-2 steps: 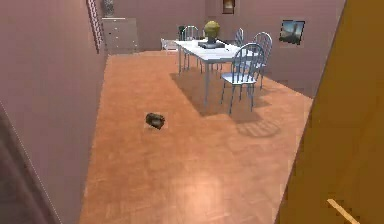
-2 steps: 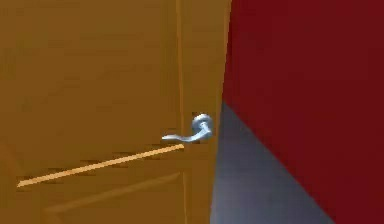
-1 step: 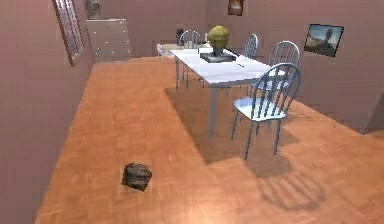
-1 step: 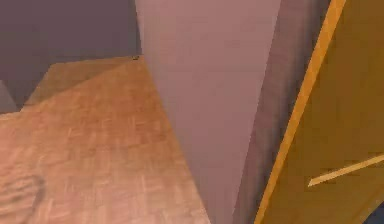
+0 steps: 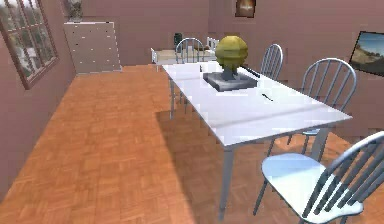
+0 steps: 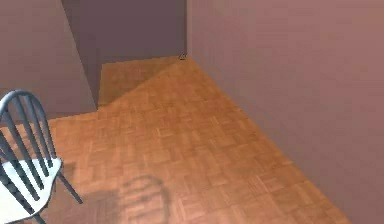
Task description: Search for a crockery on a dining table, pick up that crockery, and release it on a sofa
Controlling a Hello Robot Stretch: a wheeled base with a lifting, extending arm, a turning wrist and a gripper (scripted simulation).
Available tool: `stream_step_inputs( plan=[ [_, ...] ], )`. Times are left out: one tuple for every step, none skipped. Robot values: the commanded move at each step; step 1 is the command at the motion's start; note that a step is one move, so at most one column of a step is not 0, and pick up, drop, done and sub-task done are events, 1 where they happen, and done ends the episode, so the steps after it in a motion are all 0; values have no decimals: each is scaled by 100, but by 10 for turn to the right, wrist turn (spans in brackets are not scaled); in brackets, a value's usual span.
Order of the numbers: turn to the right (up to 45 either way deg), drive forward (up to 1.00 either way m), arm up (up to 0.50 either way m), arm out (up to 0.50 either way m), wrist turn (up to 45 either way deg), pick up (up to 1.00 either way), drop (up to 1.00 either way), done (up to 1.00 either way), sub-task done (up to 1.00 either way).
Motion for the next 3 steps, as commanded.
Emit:
stream_step_inputs(
  plan=[
    [120, 0, 0, 0, 0, 0, 0, 0, 0],
    [0, 10, 0, 0, 0, 0, 0, 0, 0],
    [450, 0, 0, 0, 0, 0, 0, 0, 0]
  ],
)
